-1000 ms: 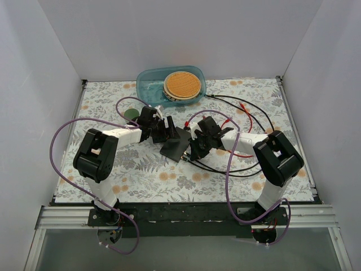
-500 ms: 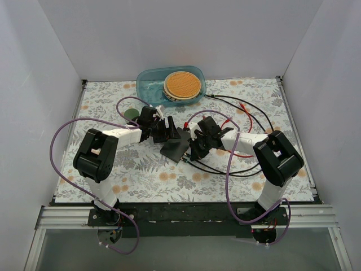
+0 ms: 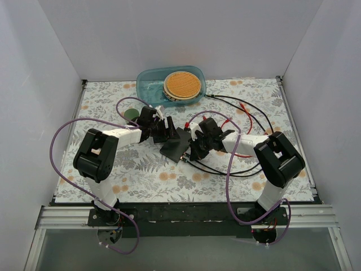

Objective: Insert the plug into the switch port

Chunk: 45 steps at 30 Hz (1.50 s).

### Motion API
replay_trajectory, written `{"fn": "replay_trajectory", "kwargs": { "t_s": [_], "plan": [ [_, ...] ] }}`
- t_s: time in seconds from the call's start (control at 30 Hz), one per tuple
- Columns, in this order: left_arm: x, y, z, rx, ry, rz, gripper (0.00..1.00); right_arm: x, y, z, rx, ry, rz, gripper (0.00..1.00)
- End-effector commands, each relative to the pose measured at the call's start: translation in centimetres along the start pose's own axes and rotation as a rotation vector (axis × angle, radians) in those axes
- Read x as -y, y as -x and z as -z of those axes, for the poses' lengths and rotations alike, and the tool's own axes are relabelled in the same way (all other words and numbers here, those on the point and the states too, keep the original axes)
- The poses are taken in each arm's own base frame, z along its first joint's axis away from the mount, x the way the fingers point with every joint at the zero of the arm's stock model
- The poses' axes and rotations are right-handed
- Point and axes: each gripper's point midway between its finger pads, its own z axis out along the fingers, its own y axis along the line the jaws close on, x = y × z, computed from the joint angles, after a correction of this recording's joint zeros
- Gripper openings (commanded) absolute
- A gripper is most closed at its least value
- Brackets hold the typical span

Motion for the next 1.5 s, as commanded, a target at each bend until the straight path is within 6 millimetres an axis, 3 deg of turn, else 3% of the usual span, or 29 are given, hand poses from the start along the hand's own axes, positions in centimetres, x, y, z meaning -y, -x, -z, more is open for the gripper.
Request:
{"fn": "replay_trajectory", "kwargs": {
  "t_s": [0.0,0.57,0.9,1.0,1.07,1.13,1.17,1.37,1.47],
  "plan": [
    [5.7,-5.9,1.6,-0.244,-0.216,0.056,0.66,0.7,7.4,0.2,0.279,-0.052,0.108,0.01],
    [8.0,-8.7,2.0,-0.314,-0.256,0.036,0.64,0.3,9.8,0.3,0.341,-0.035,0.121,0.01],
    [8.2,-6.6,2.7,-0.190,-0.198,0.041,0.64,1.6,8.6,-0.2,0.275,-0.092,0.082,0.01],
    [6.7,-5.6,2.8,-0.124,-0.104,0.064,0.64,2.4,8.3,-0.5,0.226,-0.124,0.057,0.01],
    [6.0,-4.7,3.2,-0.067,-0.061,0.073,0.65,2.8,7.0,-0.9,0.173,-0.135,0.030,0.02],
    [5.3,-4.3,3.5,-0.040,-0.026,0.087,0.68,2.8,6.4,-0.8,0.160,-0.138,0.024,0.04],
    [4.8,-4.2,3.6,-0.027,-0.007,0.095,0.69,3.0,5.7,-0.8,0.148,-0.147,0.016,0.13],
    [3.2,-3.3,3.8,0.013,0.062,0.118,0.79,3.5,4.3,-0.4,0.107,-0.180,0.009,0.41],
    [2.4,-3.1,3.7,0.023,0.100,0.131,0.81,3.8,3.5,0.1,0.077,-0.205,0.004,0.48]
  ]
}}
